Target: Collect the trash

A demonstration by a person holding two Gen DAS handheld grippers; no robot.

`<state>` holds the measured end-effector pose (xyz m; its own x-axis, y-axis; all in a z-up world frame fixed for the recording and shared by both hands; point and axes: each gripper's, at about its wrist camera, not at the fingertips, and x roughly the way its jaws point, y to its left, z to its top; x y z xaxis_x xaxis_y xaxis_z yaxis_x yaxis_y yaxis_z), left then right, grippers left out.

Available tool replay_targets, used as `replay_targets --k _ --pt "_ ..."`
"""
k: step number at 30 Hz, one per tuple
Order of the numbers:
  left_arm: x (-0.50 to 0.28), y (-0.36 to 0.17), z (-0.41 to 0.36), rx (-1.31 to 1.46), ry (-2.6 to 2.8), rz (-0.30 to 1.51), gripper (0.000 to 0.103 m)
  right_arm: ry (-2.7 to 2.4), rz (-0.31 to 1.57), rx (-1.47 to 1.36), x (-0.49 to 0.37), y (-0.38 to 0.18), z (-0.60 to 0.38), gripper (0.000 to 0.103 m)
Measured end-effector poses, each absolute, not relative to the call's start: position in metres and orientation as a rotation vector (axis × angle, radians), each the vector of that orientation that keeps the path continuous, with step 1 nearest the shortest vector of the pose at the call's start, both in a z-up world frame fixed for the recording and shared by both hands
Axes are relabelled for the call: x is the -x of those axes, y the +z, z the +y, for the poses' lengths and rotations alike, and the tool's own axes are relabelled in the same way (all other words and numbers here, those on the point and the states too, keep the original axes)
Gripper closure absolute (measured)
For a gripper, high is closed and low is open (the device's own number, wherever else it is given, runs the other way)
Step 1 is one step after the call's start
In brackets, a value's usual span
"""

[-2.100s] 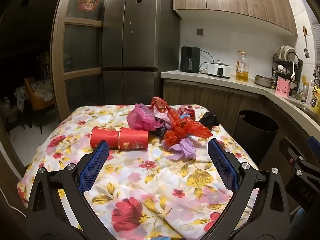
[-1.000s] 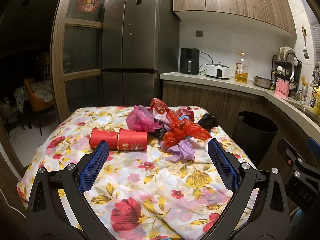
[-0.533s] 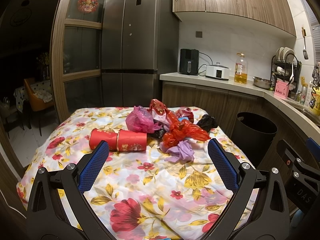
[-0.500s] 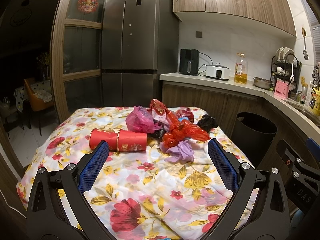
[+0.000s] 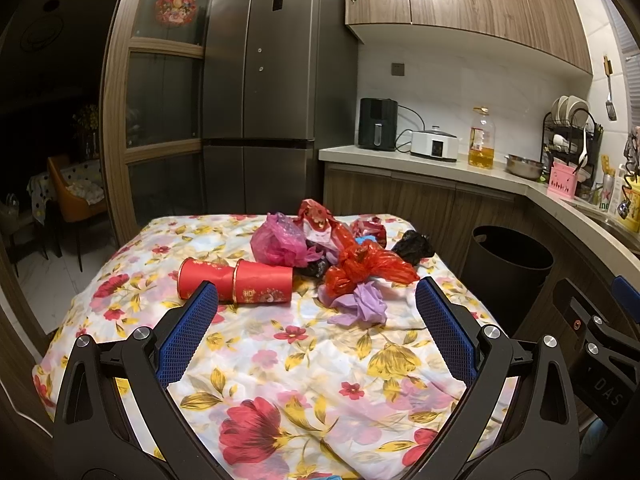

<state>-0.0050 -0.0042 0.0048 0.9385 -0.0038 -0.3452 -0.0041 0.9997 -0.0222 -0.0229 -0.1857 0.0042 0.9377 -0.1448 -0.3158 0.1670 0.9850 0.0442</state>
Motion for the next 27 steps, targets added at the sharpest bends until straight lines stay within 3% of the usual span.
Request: replay_targets --k 27 --pt "0.0044 0.0040 -0.0032 0.025 0.001 0.351 0.006 -0.158 0.316 -0.073 0.0240 0.0068 -0.1876 0.005"
